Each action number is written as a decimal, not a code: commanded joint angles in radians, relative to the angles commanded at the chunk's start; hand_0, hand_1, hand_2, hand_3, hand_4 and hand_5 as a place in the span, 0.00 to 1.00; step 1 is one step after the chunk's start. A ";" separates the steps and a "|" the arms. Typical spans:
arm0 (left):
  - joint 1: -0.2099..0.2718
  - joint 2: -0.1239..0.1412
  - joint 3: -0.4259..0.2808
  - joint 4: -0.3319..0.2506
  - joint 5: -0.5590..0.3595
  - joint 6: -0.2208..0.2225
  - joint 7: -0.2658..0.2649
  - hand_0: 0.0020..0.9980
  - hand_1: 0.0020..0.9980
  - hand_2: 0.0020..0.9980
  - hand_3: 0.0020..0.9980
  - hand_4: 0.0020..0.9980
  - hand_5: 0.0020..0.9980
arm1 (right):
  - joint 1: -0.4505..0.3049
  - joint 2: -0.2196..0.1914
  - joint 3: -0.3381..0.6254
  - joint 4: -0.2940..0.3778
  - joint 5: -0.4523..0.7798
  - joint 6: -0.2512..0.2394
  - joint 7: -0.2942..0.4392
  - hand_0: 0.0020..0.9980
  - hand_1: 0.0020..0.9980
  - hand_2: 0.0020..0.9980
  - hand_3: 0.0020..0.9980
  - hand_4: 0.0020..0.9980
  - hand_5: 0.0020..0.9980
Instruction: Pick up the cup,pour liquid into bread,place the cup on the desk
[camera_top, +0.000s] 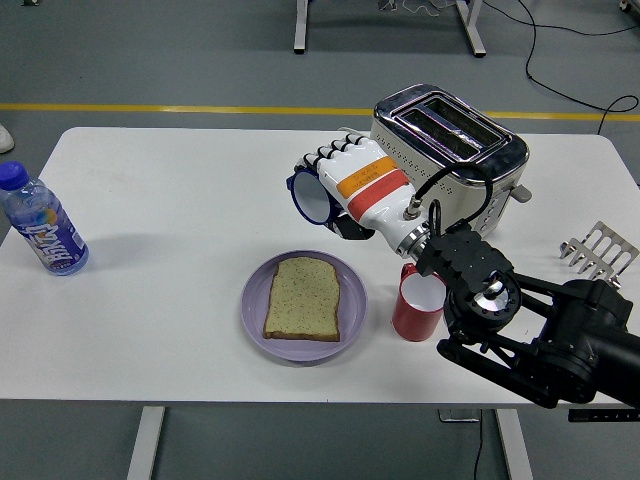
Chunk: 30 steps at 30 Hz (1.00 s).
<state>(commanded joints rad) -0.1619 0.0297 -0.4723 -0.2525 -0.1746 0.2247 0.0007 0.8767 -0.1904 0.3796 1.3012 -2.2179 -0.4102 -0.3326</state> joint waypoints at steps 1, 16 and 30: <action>0.000 0.000 0.000 0.000 0.000 0.000 0.000 0.69 0.76 0.77 0.61 0.40 1.00 | 0.002 -0.001 -0.004 -0.002 0.000 -0.007 0.003 0.34 0.37 0.51 0.52 0.75 0.00; 0.003 0.000 -0.001 0.000 0.001 0.000 0.000 0.69 0.76 0.77 0.61 0.40 1.00 | 0.006 -0.004 -0.024 -0.011 0.010 -0.043 0.022 0.35 0.37 0.51 0.52 0.74 0.00; 0.002 0.000 0.008 0.000 -0.011 -0.002 -0.003 0.69 0.76 0.77 0.61 0.40 1.00 | 0.003 -0.001 -0.026 -0.014 0.039 -0.040 0.023 0.36 0.38 0.51 0.52 0.73 0.00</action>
<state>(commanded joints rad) -0.1601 0.0298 -0.4646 -0.2524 -0.1858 0.2223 -0.0025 0.8792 -0.1915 0.3536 1.2876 -2.1789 -0.4503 -0.3098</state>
